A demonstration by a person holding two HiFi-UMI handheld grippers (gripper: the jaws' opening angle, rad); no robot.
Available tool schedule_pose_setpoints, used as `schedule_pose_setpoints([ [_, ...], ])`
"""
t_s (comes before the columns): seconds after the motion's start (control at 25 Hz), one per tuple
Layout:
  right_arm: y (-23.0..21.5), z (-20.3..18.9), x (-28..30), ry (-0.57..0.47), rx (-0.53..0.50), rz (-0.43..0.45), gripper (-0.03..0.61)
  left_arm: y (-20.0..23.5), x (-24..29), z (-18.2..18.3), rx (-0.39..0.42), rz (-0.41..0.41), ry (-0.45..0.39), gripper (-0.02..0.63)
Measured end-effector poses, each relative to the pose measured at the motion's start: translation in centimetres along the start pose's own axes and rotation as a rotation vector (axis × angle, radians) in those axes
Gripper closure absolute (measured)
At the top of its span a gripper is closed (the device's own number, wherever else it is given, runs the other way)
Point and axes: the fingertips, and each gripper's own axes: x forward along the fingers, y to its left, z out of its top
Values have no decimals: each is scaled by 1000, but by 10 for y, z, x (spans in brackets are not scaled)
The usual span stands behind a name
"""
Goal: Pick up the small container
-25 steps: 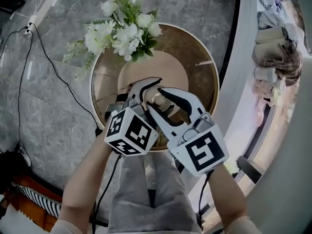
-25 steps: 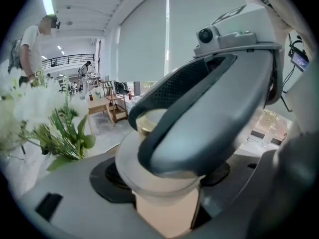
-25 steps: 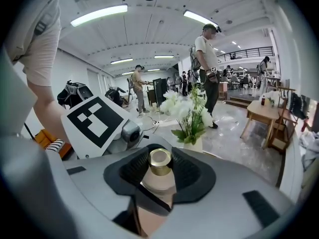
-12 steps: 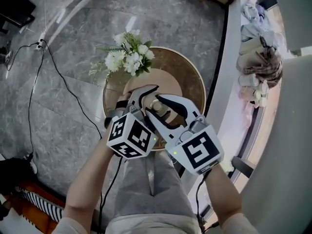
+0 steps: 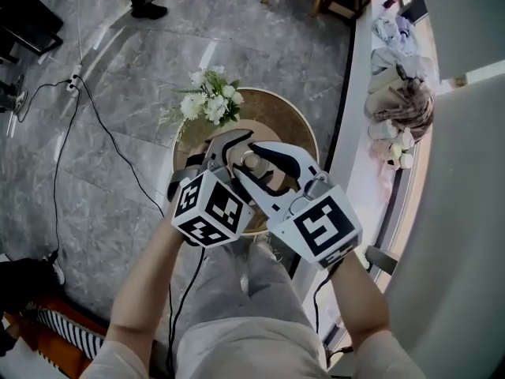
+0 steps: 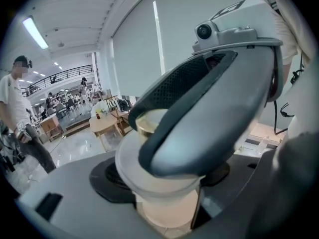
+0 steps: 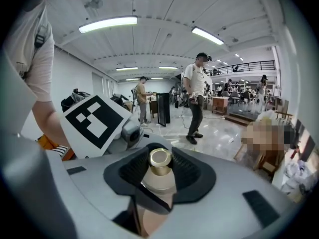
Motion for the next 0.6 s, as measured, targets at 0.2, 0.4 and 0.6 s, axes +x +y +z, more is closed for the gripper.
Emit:
schedule_pose_setpoints([
  [0.2,5,46,-26,-32,-44,-13,437,6,-31,45,-7,23,-44,270],
  [0.4,15,87,-56,-63,-77,-13,437,4,-63,84,14,48,-38,270],
  [0.6,37,129,-87,-107,-114,-16,437,-5,-103,121,-1,65,-48,270],
])
